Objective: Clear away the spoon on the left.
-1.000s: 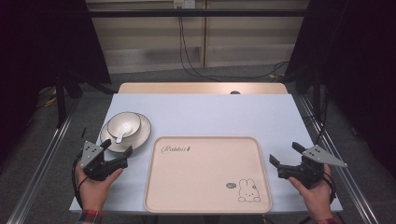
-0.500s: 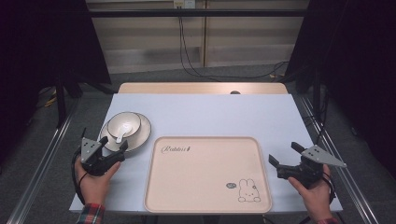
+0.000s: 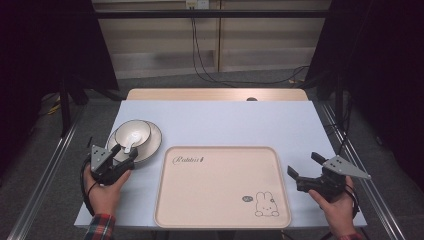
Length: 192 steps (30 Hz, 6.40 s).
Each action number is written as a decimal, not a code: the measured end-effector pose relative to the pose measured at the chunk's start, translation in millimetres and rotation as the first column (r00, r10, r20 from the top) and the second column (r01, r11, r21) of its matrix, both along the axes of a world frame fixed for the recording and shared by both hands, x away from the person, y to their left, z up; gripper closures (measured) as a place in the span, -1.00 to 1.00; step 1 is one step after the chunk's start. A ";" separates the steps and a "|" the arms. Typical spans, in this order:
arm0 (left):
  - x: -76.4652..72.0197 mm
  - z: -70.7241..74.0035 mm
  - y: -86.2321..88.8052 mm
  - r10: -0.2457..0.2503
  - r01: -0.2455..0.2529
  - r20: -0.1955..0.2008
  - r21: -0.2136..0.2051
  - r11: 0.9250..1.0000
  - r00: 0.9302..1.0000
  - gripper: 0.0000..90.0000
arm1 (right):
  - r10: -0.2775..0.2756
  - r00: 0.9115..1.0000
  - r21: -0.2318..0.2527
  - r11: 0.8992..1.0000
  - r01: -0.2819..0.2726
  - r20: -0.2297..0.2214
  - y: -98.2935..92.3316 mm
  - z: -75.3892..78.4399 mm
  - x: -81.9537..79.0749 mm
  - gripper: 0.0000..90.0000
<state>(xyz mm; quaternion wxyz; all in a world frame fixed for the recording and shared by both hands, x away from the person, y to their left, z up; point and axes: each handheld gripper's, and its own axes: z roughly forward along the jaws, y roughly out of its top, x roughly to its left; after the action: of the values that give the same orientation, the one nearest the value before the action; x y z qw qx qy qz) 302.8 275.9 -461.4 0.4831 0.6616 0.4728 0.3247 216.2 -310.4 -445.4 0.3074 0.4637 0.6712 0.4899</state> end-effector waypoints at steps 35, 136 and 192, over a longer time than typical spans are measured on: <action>-0.9 1.5 0.3 0.024 -0.025 -0.013 -0.020 1.000 1.000 0.52 | 0.001 1.000 0.003 1.000 -0.001 -0.003 -2.3 0.0 -0.6 -0.94; 83.4 42.9 -11.8 0.099 -0.091 0.063 -0.121 0.989 0.993 0.89 | 0.020 1.000 0.032 0.999 -0.020 -0.012 -7.8 -2.3 -0.3 -0.97; 46.5 116.8 -38.9 -0.183 0.200 0.089 -0.264 0.944 0.979 0.90 | 0.053 0.999 0.000 0.999 -0.053 0.001 -5.2 -2.1 -1.0 -1.00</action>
<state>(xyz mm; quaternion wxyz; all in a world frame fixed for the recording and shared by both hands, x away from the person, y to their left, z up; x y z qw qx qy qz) 349.3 237.0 -344.5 0.6132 0.6212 0.4307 0.2292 215.2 -315.6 -447.5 0.2948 0.4455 0.6830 0.4982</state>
